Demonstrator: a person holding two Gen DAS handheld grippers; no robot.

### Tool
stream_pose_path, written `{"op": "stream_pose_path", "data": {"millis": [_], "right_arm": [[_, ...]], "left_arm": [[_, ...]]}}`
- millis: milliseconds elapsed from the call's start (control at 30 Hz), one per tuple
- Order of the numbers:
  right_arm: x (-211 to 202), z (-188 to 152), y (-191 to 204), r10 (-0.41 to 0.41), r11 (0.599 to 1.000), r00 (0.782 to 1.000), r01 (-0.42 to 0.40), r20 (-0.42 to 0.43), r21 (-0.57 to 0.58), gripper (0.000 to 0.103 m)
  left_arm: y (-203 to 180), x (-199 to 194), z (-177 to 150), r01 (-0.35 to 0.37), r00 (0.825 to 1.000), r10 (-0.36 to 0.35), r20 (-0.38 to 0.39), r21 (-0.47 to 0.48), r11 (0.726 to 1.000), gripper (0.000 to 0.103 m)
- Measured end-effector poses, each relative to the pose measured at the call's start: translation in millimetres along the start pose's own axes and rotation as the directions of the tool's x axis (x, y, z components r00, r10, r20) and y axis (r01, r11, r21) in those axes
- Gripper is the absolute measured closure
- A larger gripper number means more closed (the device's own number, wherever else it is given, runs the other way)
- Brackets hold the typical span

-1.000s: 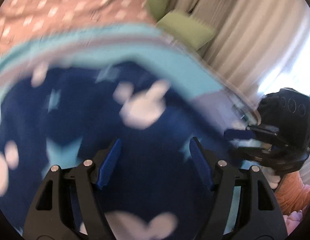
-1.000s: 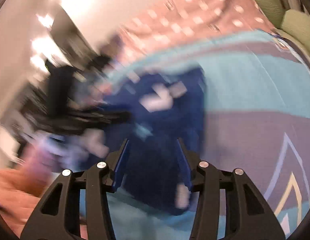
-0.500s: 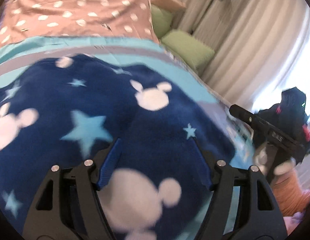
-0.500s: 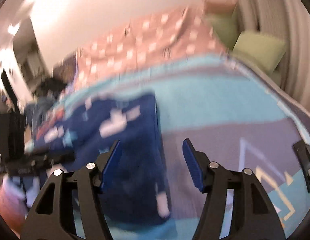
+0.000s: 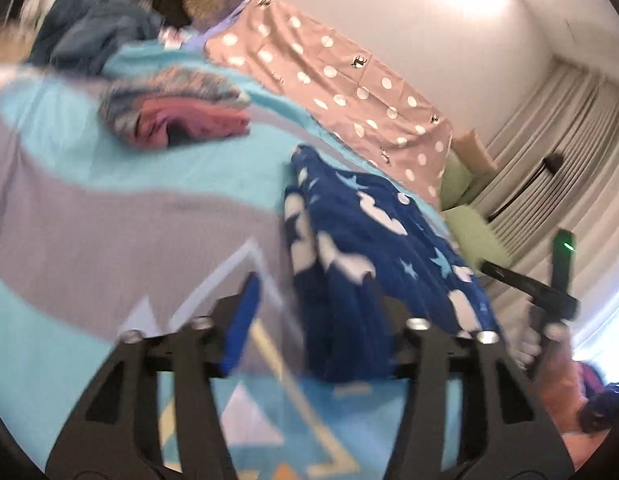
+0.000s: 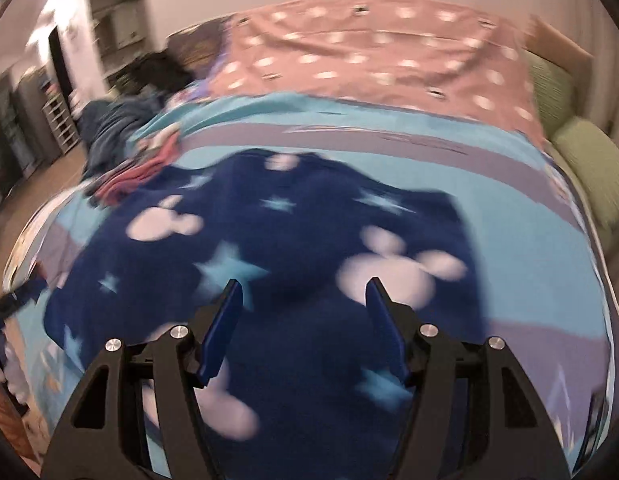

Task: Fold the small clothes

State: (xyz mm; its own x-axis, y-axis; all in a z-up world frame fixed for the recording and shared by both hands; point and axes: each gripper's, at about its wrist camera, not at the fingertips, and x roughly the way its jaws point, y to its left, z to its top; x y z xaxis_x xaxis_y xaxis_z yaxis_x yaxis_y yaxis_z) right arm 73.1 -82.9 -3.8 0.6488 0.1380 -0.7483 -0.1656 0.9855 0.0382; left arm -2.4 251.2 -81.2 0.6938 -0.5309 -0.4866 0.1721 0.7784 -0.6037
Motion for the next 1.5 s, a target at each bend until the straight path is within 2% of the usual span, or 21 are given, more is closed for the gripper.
{"op": "stream_pose_path", "data": {"millis": [167, 300, 467, 600, 633, 700, 767, 833, 867, 900, 967, 1000, 1100, 1133, 1167, 1200, 1233, 1300, 1333, 1367, 1500], "right_arm": [[41.4, 48.4, 95.9, 0.001, 0.975, 0.998, -0.016, -0.068, -0.224, 0.035], [79.3, 76.8, 169.2, -0.016, 0.925, 0.989, -0.040, -0.145, -0.377, 0.033], [135.7, 90.4, 234.6, -0.131, 0.864, 0.960, -0.013, -0.249, -0.504, 0.034], [146.4, 94.1, 264.6, -0.184, 0.790, 0.958, 0.011, -0.220, -0.613, 0.035], [145.2, 94.1, 273.2, -0.167, 0.763, 0.959, -0.022, -0.229, -0.646, 0.039], [148.2, 90.7, 286.2, -0.144, 0.713, 0.942, -0.114, -0.304, -0.692, 0.079], [157.8, 83.7, 293.7, -0.170, 0.671, 0.905, -0.184, -0.390, -0.718, 0.086], [168.6, 79.6, 295.8, -0.242, 0.638, 0.893, -0.149, -0.380, -0.755, 0.085], [177.0, 80.3, 294.4, -0.298, 0.623, 0.885, -0.105, -0.359, -0.775, 0.076], [181.2, 82.3, 293.3, -0.317, 0.620, 0.881, -0.088, -0.351, -0.780, 0.058], [189.8, 84.4, 290.0, -0.348, 0.608, 0.873, -0.069, -0.343, -0.791, 0.040], [192.2, 83.5, 288.8, -0.356, 0.602, 0.868, -0.071, -0.347, -0.796, 0.039], [205.3, 73.5, 283.1, -0.368, 0.598, 0.849, -0.097, -0.381, -0.795, 0.042], [207.3, 69.9, 283.4, -0.363, 0.593, 0.855, -0.095, -0.370, -0.799, 0.052], [205.5, 67.3, 283.8, -0.363, 0.583, 0.873, -0.061, -0.326, -0.810, 0.077], [203.0, 67.0, 284.8, -0.348, 0.584, 0.892, -0.035, -0.289, -0.811, 0.092], [201.9, 65.9, 286.2, -0.336, 0.583, 0.911, 0.003, -0.238, -0.812, 0.103], [212.2, 73.0, 281.0, -0.388, 0.569, 0.917, 0.155, -0.098, -0.808, 0.103], [220.7, 76.8, 273.7, -0.397, 0.598, 0.911, 0.165, -0.112, -0.785, 0.103], [230.5, 80.6, 263.0, -0.360, 0.672, 0.910, 0.101, -0.204, -0.734, 0.103], [203.1, 101.7, 245.4, -0.167, 0.800, 0.949, -0.028, -0.267, -0.600, 0.103]], "left_arm": [[-3.3, 0.9, -10.6, 0.129, 0.991, -0.128, -0.030, 0.039, 0.991, 0.066], [-1.3, 9.2, -14.6, 0.150, 0.987, -0.146, -0.064, 0.062, 0.987, 0.060], [-4.9, 18.2, -17.4, 0.174, 0.981, -0.165, -0.099, 0.092, 0.980, 0.060], [0.5, 17.3, -19.2, 0.178, 0.979, -0.168, -0.116, 0.088, 0.980, 0.060], [1.9, 13.2, -21.3, 0.187, 0.977, -0.175, -0.119, 0.094, 0.978, 0.060], [1.1, 10.3, -24.2, 0.207, 0.973, -0.194, -0.127, 0.102, 0.973, 0.060], [0.5, 10.5, -28.7, 0.248, 0.962, -0.233, -0.142, 0.093, 0.964, 0.059], [0.3, 13.9, -32.1, 0.250, 0.960, -0.234, -0.155, 0.091, 0.964, 0.058], [2.0, 15.2, -32.6, 0.253, 0.959, -0.238, -0.157, 0.085, 0.964, 0.058], [4.2, 16.1, -32.6, 0.260, 0.956, -0.246, -0.158, 0.071, 0.963, 0.058], [10.6, 16.6, -31.7, 0.284, 0.949, -0.277, -0.153, 0.027, 0.958, 0.057], [12.0, 17.0, -31.0, 0.290, 0.947, -0.284, -0.152, 0.017, 0.957, 0.054], [11.6, 19.1, -29.9, 0.293, 0.945, -0.288, -0.157, 0.012, 0.956, 0.053], [9.9, 20.2, -29.9, 0.284, 0.947, -0.276, -0.163, 0.025, 0.959, 0.055], [8.5, 21.7, -30.5, 0.264, 0.951, -0.253, -0.176, 0.036, 0.964, 0.062], [7.7, 23.1, -31.9, 0.240, 0.955, -0.228, -0.189, 0.044, 0.970, 0.080], [8.7, 24.7, -34.7, 0.211, 0.957, -0.196, -0.213, 0.049, 0.976, 0.085], [14.0, 23.2, -43.2, 0.227, 0.946, -0.216, -0.240, 0.016, 0.974, 0.087], [16.6, 21.9, -49.1, 0.222, 0.946, -0.214, -0.245, 0.006, 0.975, 0.087], [18.1, 20.5, -51.3, 0.218, 0.947, -0.211, -0.242, 0.001, 0.976, 0.087], [23.2, 14.9, -48.1, 0.212, 0.954, -0.212, -0.213, -0.022, 0.977, 0.088]]}}
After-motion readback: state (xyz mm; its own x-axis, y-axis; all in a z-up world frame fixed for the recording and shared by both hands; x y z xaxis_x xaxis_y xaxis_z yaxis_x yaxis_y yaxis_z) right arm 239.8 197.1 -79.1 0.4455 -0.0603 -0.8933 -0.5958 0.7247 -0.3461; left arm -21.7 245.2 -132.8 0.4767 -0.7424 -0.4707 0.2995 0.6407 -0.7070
